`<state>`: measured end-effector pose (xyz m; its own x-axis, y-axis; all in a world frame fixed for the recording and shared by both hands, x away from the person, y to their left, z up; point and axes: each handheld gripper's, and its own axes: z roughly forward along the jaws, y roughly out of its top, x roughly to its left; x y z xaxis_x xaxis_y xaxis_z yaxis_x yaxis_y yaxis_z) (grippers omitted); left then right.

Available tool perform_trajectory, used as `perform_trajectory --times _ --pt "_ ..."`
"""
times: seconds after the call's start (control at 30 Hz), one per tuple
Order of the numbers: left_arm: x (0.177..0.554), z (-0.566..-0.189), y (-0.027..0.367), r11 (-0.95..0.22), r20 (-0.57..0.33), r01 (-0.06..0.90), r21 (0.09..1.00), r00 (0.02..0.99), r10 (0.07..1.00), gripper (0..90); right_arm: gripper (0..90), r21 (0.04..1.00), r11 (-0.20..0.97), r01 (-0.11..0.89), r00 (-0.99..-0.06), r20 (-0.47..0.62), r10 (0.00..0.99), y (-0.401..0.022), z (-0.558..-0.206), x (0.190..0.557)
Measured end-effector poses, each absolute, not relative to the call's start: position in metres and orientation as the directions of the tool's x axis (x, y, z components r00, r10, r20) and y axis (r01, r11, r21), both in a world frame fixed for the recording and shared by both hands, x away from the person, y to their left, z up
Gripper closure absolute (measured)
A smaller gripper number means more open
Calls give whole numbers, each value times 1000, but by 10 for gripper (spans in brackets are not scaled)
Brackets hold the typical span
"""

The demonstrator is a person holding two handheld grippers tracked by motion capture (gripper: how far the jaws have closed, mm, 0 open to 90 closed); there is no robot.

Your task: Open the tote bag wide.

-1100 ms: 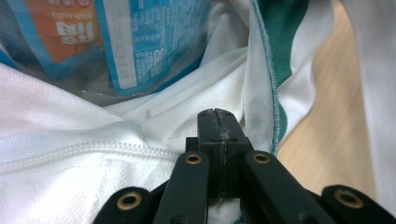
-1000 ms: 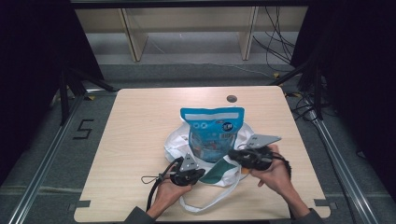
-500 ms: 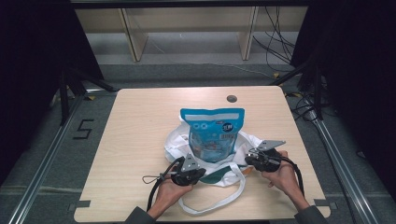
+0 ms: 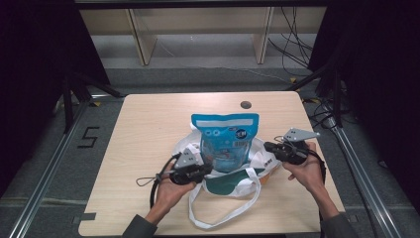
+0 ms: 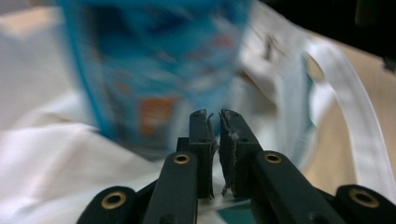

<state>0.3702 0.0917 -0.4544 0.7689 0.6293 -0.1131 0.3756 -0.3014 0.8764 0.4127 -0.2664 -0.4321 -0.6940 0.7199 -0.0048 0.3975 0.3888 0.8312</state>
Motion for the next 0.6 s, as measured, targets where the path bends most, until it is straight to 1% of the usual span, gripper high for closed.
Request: perform_trajectory --times 0.03,0.07,0.1,0.13,0.17,0.2,0.27,0.33,0.37,0.43,0.5,0.57,0.6 --pt "375 -450 98 -282 -114 375 883 754 646 830 866 837 398 375 -692 -33 721 -269 -432 419" --pt "383 -447 105 -270 -113 379 885 738 665 830 868 835 384 393 -682 -15 732 -269 -435 423" --pt "390 -445 111 -252 -121 392 885 716 688 830 868 821 394 413 -681 -9 733 -270 -439 429" --pt "395 -445 116 -231 -132 398 888 701 701 832 868 819 402 411 -686 -13 728 -272 -443 434" --pt "403 -445 123 -226 -131 407 885 684 718 833 869 812 385 438 -676 14 737 -270 -445 434" --pt "410 -446 128 -227 -125 412 882 670 732 834 869 817 403 413 -681 -17 732 -271 -448 438" --pt "424 -452 135 -226 -110 428 875 630 769 834 868 812 415 410 -673 -37 739 -271 -450 440" --pt "435 -460 138 -218 -120 451 866 608 785 835 868 812 417 408 -675 -39 737 -271 -451 442" --pt "442 -466 139 -233 -104 460 857 597 795 836 868 808 412 421 -668 -31 743 -270 -452 442" --pt "450 -477 139 -237 -102 477 846 582 807 841 871 797 433 421 -660 -59 749 -269 -456 444" --pt "455 -486 140 -265 -91 494 828 586 805 849 872 780 460 424 -650 -91 755 -270 -461 449" --pt "460 -493 138 -265 -86 491 830 582 808 865 870 761 457 460 -635 -77 768 -270 -473 456" --pt "463 -497 137 -268 -91 496 826 586 805 873 870 754 469 460 -638 -87 765 -271 -479 459"
